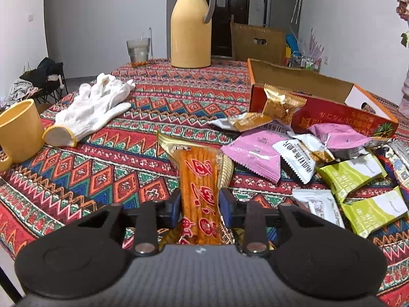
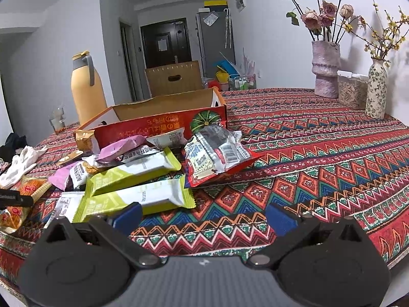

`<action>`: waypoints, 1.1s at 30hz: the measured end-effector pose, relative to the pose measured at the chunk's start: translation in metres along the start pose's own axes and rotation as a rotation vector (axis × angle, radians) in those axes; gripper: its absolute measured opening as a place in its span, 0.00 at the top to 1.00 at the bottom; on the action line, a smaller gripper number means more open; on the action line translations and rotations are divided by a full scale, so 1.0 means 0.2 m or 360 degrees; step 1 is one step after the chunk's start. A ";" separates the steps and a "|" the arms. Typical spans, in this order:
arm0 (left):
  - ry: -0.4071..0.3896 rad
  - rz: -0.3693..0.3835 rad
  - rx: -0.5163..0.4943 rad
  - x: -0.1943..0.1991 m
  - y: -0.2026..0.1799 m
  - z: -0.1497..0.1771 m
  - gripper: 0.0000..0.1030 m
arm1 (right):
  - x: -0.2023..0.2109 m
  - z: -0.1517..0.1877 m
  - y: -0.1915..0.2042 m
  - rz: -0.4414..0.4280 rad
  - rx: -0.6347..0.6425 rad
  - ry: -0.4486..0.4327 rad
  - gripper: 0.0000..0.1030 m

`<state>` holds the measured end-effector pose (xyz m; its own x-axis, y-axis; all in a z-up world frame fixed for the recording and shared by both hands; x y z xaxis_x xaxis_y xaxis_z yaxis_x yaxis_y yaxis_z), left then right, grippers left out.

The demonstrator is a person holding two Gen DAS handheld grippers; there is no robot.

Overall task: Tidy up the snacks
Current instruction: 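Lift the orange pack with the left gripper while the right gripper grasps a silver-blue packet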

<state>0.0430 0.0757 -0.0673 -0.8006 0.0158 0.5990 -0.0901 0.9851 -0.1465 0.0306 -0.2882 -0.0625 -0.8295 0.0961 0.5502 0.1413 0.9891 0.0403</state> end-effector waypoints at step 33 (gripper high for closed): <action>0.0139 -0.0130 0.0079 -0.12 -0.11 0.06 0.17 | 0.01 0.00 -0.02 -0.0006 -0.0018 -0.0003 0.00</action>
<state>0.0570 0.0517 -0.0875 -0.7350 -0.0471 0.6764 -0.1837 0.9741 -0.1318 0.0290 -0.2918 -0.0620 -0.8312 0.0925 0.5482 0.1443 0.9882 0.0520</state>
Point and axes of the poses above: each gripper's, at about its wrist camera, not at the fingertips, and x roughly against the way its jaws point, y to its left, z to its underside, the point moved 4 cm from there along -x, roughly the way its jaws point, and after that the axes turned 13 degrees about z, right-handed, at the moved point
